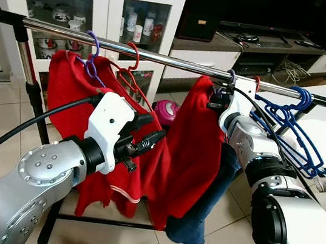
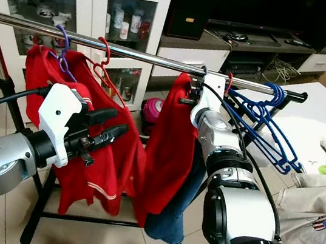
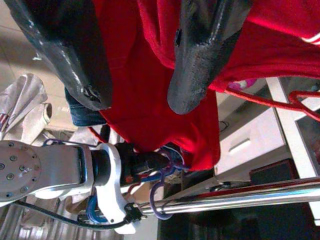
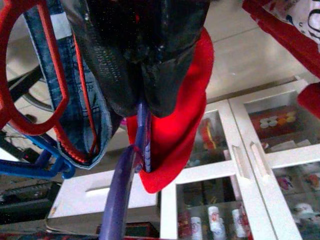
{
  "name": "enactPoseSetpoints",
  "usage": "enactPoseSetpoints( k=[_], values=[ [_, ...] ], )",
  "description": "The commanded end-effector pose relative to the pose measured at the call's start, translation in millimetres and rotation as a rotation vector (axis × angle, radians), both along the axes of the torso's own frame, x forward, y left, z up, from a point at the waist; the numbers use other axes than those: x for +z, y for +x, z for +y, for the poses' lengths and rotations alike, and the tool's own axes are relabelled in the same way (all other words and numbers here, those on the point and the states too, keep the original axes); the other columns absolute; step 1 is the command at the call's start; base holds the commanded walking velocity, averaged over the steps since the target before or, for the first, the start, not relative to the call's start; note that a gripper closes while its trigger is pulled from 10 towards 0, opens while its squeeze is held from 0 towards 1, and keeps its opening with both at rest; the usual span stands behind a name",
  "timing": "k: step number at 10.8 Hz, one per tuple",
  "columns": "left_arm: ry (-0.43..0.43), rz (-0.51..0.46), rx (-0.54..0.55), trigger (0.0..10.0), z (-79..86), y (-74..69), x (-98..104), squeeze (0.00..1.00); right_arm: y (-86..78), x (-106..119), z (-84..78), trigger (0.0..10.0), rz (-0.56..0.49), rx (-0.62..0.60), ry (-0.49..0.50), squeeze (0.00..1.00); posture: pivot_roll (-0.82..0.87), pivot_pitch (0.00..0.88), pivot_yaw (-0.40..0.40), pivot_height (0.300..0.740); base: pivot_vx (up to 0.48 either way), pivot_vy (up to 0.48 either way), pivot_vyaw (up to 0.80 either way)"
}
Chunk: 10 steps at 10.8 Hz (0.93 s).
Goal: Hang hanger
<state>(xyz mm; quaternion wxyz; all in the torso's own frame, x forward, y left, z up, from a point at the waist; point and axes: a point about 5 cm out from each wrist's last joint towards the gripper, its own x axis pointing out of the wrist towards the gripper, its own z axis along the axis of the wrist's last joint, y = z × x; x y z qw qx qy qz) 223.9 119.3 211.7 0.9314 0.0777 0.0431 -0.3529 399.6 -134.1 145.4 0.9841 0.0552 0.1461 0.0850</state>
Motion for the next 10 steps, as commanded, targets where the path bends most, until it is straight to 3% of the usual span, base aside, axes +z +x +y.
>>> enactPoseSetpoints(
  k=[1,2,5,7,10],
  values=[
    [0.009,-0.006,-0.007,10.0,-3.2,1.6,1,0.0,-3.0,-9,-6.2,10.0,0.039,-0.007,0.018,0.87,0.24,0.009,-0.144,0.74,0.0,0.0,0.0],
    [0.012,-0.005,0.006,10.0,-2.4,3.0,0,0.0,-1.9,-5,-5.6,10.0,0.012,0.009,0.028,1.0,0.24,0.006,-0.143,0.74,0.0,0.0,0.0],
    [0.008,-0.033,0.122,10.0,8.6,15.9,0,0.0,-6.3,23,-20.1,10.0,-0.164,0.102,0.071,1.0,0.23,0.0,-0.124,0.74,0.0,0.0,0.0],
    [-0.05,0.032,0.308,10.0,29.7,23.8,-9,0.0,-38.0,48,-34.1,10.0,-0.255,0.209,0.081,1.0,0.19,0.0,-0.099,0.74,0.0,0.0,0.0],
    [-0.05,0.032,0.308,10.0,29.7,23.8,-9,0.0,-38.0,48,-34.1,10.0,-0.255,0.209,0.081,1.0,0.19,0.0,-0.099,0.74,0.0,0.0,0.0]
  ],
)
